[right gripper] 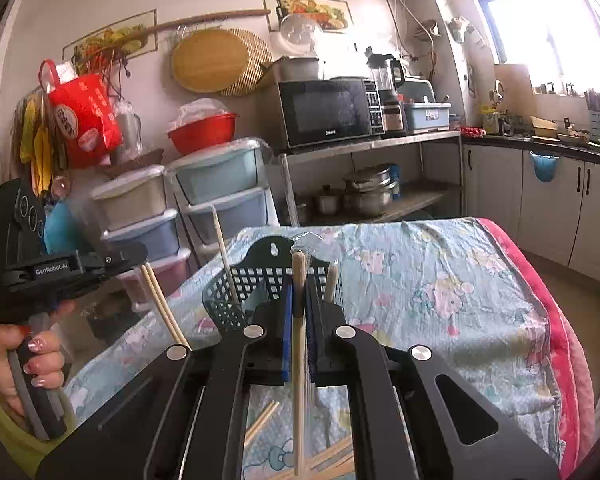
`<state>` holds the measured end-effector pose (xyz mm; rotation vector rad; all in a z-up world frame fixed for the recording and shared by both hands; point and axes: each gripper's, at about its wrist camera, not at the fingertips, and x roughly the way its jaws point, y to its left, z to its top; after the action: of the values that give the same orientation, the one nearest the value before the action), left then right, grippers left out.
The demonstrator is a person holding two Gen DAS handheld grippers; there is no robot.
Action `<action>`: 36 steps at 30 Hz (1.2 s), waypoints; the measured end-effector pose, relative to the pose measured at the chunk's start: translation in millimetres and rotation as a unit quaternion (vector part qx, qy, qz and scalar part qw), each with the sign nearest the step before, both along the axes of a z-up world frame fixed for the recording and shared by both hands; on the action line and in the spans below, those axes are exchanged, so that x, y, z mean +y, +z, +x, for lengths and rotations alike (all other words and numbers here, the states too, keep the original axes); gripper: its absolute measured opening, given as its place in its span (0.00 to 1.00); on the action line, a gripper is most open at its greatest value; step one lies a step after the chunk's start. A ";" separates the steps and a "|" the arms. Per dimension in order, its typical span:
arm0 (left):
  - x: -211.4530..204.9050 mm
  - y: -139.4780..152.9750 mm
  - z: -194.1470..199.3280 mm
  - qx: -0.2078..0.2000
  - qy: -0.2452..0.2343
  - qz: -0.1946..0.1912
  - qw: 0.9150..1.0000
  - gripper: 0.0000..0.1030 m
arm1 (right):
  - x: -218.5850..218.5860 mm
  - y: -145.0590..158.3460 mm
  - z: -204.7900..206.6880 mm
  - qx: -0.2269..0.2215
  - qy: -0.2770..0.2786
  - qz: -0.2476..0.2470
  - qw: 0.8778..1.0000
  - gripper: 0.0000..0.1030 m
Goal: Organize utensils
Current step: 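Lift the held chopsticks with both tools and bring them above the caddy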
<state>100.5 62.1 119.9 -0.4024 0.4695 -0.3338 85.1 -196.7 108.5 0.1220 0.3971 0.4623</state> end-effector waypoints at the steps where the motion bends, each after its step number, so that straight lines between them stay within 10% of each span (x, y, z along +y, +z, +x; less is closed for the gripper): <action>1: -2.1 2.3 -0.1 -0.003 -0.003 0.000 1.000 0.01 | -0.3 1.8 -1.1 -0.002 0.000 0.002 1.000 0.06; 36: -1.3 91.2 33.6 -0.100 0.026 0.010 0.995 0.01 | 31.3 86.5 40.1 -0.114 0.001 0.038 0.993 0.06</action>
<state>134.1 60.8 211.0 -0.3579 0.2664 -0.3154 125.2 -165.4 194.9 0.1397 0.1551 0.4884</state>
